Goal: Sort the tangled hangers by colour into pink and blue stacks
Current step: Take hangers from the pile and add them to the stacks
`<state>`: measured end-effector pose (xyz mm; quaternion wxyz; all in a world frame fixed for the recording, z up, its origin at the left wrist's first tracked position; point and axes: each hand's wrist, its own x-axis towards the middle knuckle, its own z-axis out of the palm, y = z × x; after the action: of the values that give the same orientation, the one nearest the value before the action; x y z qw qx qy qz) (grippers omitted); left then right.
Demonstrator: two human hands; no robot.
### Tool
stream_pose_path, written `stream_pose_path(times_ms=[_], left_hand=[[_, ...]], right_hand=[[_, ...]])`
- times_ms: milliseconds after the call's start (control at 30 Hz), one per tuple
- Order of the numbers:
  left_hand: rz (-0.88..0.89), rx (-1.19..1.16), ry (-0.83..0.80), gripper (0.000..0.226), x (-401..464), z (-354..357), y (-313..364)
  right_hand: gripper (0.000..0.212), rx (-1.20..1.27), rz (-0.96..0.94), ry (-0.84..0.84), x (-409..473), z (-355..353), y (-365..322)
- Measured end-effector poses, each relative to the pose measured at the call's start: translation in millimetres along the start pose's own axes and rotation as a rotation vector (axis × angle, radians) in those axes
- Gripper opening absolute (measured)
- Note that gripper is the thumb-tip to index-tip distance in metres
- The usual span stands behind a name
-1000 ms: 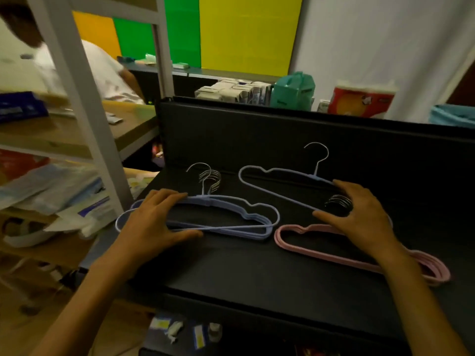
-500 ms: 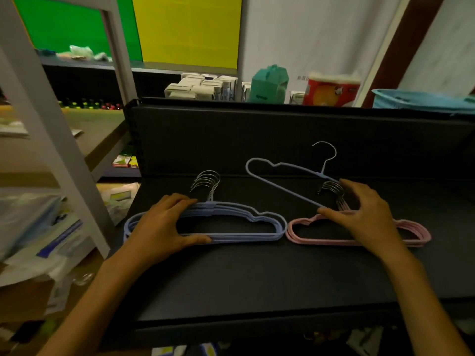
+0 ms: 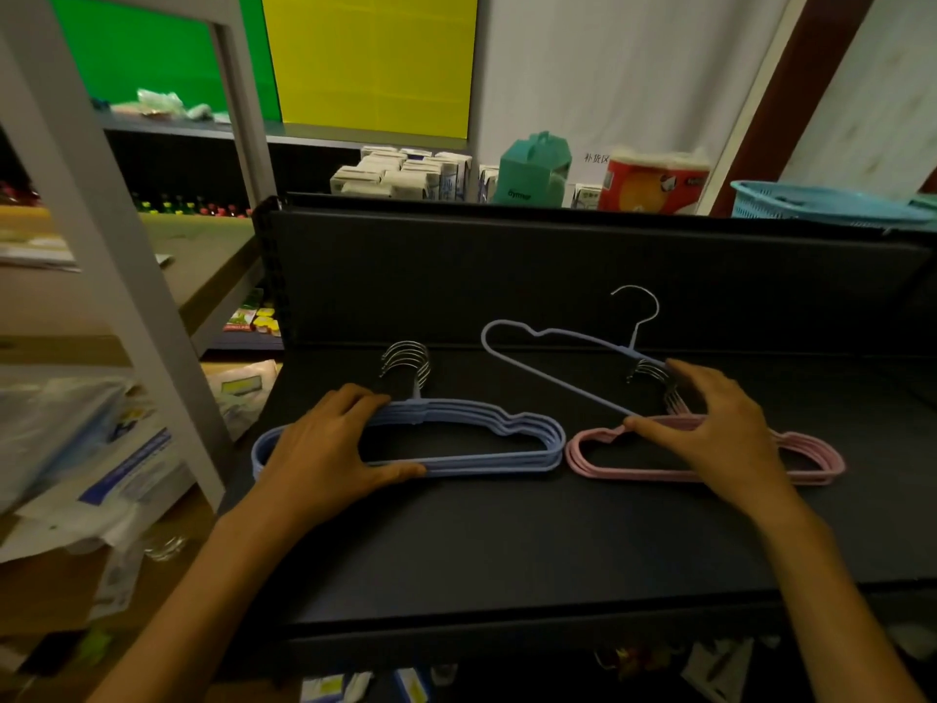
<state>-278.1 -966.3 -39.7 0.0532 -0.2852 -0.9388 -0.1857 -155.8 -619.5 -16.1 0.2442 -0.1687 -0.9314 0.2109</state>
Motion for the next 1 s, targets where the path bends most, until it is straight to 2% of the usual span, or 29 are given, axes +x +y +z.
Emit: stream_pose_path(times_ms=[333, 1000], left_hand=[[0.012, -0.039, -0.068, 0.093, 2.7, -4.2, 2.4], [-0.033, -0.021, -0.074, 0.097, -1.5, 1.1, 1.0]], right_hand=[[0.084, -0.003, -0.011, -0.016, 1.4, 2.7, 4.7], [0.085, 0.011, -0.023, -0.03, 2.7, 7.7, -1.5]])
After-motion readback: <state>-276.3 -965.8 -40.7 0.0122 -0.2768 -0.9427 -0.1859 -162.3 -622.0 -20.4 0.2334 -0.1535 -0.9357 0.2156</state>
